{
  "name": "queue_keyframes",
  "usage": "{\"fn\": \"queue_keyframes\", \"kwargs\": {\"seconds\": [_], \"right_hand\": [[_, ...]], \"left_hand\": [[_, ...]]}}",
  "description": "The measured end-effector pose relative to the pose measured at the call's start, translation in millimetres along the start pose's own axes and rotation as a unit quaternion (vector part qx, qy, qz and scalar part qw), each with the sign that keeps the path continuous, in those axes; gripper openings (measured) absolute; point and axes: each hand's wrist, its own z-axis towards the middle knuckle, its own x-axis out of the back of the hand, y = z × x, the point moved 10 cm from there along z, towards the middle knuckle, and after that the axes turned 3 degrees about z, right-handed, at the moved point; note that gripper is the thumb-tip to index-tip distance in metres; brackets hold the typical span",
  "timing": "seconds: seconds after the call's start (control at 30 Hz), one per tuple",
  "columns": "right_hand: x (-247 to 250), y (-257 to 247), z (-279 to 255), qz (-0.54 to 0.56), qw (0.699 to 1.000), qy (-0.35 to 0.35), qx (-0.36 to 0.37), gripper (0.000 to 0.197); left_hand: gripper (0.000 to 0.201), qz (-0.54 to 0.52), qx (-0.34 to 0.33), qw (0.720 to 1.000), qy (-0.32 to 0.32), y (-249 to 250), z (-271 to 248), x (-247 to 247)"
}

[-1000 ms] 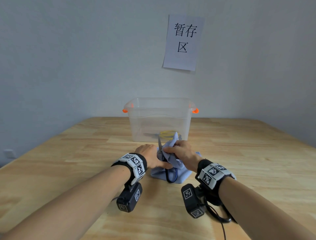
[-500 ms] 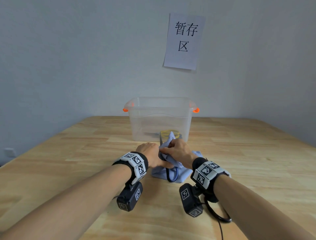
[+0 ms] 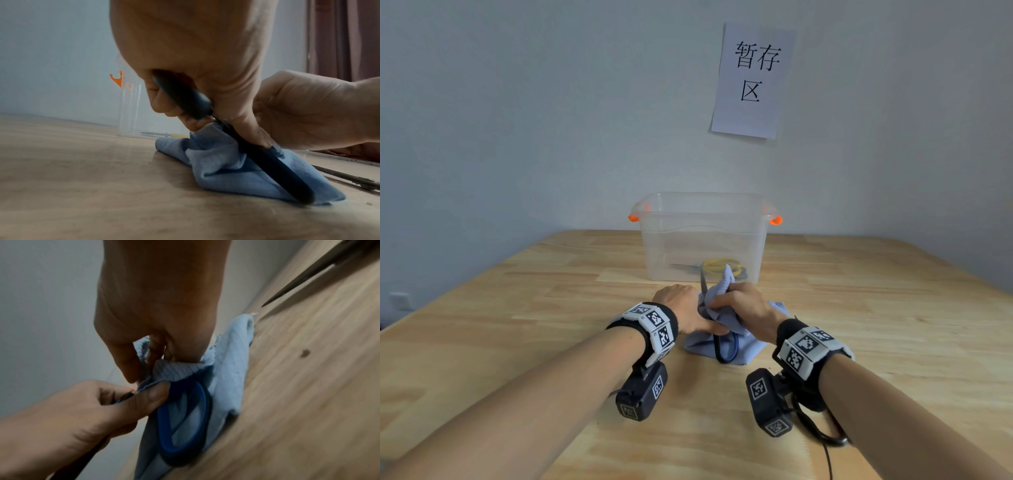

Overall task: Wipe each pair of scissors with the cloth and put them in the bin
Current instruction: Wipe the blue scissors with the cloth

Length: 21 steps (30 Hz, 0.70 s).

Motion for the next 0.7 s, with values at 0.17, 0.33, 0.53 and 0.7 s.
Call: {"fn": "queue_keyframes", "kwargs": {"seconds": [0.17, 0.33, 0.53, 0.7], "right_hand": [[-3.5, -8.8, -3.2, 0.033, 0.999, 0.01, 0.017, 0.025], [1.4, -10.4, -4.6, -0.005, 0.997, 0.069, 0.031, 0.025], [2.8, -8.9, -0.6, -0.022, 0.996, 0.072, 0.038, 0.023], [5.5, -10.6, 1.4, -0.073, 0.991, 0.098, 0.046, 0.031]], "left_hand": [[0.062, 0.004, -0.001, 1.0, -0.004, 2.6, -0.2, 0.7], [0.059, 0.001, 0.011, 1.0, 0.001, 2.2, -1.9, 1.8], [0.061, 0.0, 0.015, 1.0, 0.004, 1.2, -3.1, 1.5], [0.062, -0.005, 0.011, 1.0, 0.006, 1.3, -2.6, 0.6]]}}
